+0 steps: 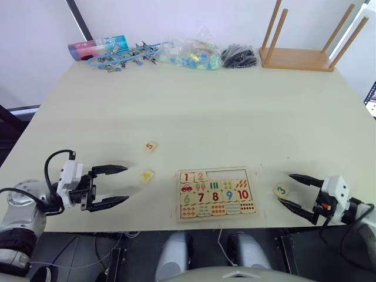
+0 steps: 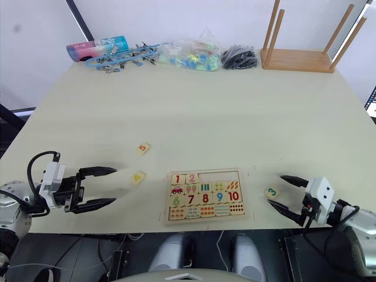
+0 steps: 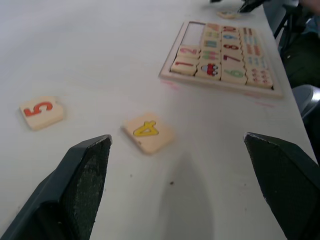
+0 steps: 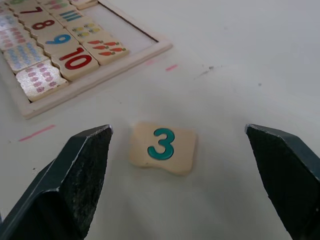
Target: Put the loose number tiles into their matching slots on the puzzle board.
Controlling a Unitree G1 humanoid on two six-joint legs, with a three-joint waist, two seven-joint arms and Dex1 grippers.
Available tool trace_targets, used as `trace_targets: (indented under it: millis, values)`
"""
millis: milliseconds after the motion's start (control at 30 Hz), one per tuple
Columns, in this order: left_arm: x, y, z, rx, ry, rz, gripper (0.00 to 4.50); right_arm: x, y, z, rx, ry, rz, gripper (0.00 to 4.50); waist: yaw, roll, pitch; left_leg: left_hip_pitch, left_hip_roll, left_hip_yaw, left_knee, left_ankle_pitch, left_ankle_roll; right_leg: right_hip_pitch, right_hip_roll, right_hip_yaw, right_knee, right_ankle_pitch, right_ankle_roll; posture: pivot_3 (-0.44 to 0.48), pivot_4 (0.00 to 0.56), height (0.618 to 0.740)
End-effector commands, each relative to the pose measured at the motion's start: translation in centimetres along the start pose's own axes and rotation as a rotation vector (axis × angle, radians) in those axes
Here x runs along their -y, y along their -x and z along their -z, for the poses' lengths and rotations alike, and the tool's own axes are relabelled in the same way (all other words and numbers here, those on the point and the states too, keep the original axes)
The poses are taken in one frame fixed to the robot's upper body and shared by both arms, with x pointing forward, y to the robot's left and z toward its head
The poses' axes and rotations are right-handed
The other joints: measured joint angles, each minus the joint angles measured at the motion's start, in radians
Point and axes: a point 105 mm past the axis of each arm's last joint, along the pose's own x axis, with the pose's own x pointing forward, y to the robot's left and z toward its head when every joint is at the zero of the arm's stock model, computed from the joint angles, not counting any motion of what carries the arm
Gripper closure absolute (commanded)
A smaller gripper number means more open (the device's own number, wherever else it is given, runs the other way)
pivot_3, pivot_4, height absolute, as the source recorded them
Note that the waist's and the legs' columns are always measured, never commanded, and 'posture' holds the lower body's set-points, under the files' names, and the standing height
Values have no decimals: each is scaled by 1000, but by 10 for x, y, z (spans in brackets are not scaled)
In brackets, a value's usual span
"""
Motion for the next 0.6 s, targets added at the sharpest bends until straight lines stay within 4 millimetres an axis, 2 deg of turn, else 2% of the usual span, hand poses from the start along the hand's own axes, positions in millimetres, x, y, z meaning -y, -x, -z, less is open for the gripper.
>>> trace_targets:
  millis: [33,200,600]
  values:
    - [-1,1,-9,24,-35,22,0,-5,-3,-12,40,9,74,55,-1,0,0,0,0,0,0,0,0,0,0,0,0,0,0,0,150,737]
    - [-3,0,-9,28,-32,18,0,-6,-10,-9,20,-32,180,55,-2,0,0,0,0,0,0,0,0,0,0,0,0,0,0,0,150,737]
    - [-4,4,-9,13,-26,19,0,-16,-9,10,-77,-110,234,55,-2,-3,-2,0,0,0,0,0,0,0,0,0,0,0,0,0,150,737]
